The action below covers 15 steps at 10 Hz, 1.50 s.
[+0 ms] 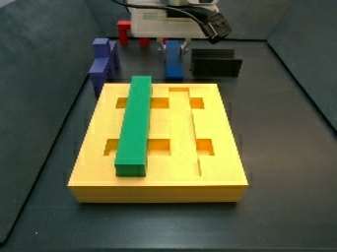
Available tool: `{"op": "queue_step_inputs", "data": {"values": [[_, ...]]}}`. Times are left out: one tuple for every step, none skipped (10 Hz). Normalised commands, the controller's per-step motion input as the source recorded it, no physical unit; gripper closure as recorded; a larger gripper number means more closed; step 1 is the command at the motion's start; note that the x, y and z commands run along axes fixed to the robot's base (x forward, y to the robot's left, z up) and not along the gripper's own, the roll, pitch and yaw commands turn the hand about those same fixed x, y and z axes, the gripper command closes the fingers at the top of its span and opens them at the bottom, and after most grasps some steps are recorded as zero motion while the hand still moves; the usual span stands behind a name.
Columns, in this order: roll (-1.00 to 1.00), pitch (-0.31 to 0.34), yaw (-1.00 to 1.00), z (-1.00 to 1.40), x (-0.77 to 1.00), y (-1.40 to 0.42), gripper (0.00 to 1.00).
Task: Pick up the blue object. Move up. Move to above the board. Insert the blue object.
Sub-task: Pick up the blue object, then move up.
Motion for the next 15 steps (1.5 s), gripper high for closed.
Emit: {"op": "queue_step_inputs", "data": {"values": [[0.00,0.000,0.00,0.00,0.00,0.00,1.00],[0.00,0.000,0.00,0.00,0.00,0.00,1.00],[0.00,0.000,0.00,0.00,0.00,0.00,1.00],[0.00,0.000,0.00,0.00,0.00,0.00,1.00],[0.00,0.000,0.00,0.00,0.00,0.00,1.00],[0.00,0.000,0.00,0.00,0.00,0.00,1.00],[0.00,0.000,0.00,0.00,0.00,0.00,1.00],[0.00,0.000,0.00,0.00,0.00,0.00,1.00],[0.00,0.000,0.00,0.00,0.00,0.00,1.00],[0.00,0.000,0.00,0.00,0.00,0.00,1.00],[0.00,0.000,0.00,0.00,0.00,0.00,1.00],[0.00,0.000,0.00,0.83,0.00,0.00,1.00],[-0.01,-0.007,-0.04,0.85,0.03,-0.10,1.00],[0.00,0.033,-0.04,0.53,-0.01,-0.06,1.00],[0.01,0.019,-0.02,0.24,0.03,-0.03,1.00]]}}
